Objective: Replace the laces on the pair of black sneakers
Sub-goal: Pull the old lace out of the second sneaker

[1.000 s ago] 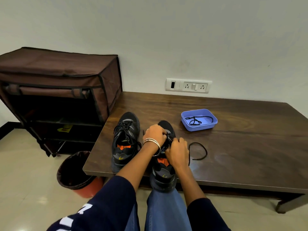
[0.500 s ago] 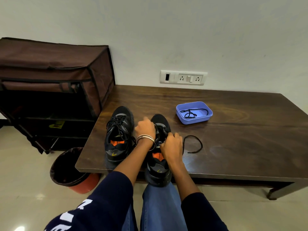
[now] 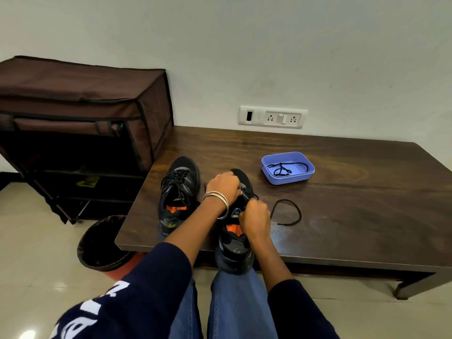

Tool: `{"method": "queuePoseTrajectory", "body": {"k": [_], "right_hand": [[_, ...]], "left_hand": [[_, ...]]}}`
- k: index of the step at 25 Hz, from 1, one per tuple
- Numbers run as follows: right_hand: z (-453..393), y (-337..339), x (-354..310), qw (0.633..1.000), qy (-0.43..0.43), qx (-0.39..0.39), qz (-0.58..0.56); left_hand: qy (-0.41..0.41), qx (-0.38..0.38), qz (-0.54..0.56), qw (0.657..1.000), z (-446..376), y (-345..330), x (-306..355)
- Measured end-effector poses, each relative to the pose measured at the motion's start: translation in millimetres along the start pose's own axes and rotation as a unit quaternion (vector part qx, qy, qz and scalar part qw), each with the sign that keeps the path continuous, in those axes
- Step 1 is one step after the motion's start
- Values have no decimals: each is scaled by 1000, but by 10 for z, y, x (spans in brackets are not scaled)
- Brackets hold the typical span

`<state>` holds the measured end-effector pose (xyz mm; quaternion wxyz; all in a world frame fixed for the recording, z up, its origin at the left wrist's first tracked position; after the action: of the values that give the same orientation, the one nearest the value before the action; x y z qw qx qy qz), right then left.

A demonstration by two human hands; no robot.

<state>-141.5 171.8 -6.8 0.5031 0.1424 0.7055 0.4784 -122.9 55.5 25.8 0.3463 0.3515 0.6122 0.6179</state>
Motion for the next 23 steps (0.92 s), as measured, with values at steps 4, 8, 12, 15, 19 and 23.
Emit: {"method": "queuePoseTrajectory", "body": {"k": [4, 8, 12, 15, 19, 23], "right_hand": [[-5, -7, 2, 1000, 1, 3, -5], [-1, -8, 4, 1000, -6, 2, -12], [7, 2, -13, 1000, -8, -9, 0], [12, 0, -20, 1000, -21, -8, -1], [3, -16, -15, 1000, -27, -5, 0], [8, -21, -31, 1000, -26, -10, 5]], "left_hand": [[48, 3, -14, 999, 27, 92, 159], [-11, -4, -103, 995, 45, 62, 205], [6, -32, -71, 997, 50, 9, 150], [183, 53, 32, 981, 90, 23, -165], [266, 31, 124, 955, 123, 73, -527], [116, 101, 107, 982, 84, 143, -313]]}}
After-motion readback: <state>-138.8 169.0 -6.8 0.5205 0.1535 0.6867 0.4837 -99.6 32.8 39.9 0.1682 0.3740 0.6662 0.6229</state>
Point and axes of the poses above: each hand's wrist, its own z-axis away from the middle knuckle, its own y-axis out of the back of the hand, x = y × z, the point moved 1 cm from there along -z, towards the middle knuckle, and after that the axes turned 9 degrees about -z, right-handed, at the moved point
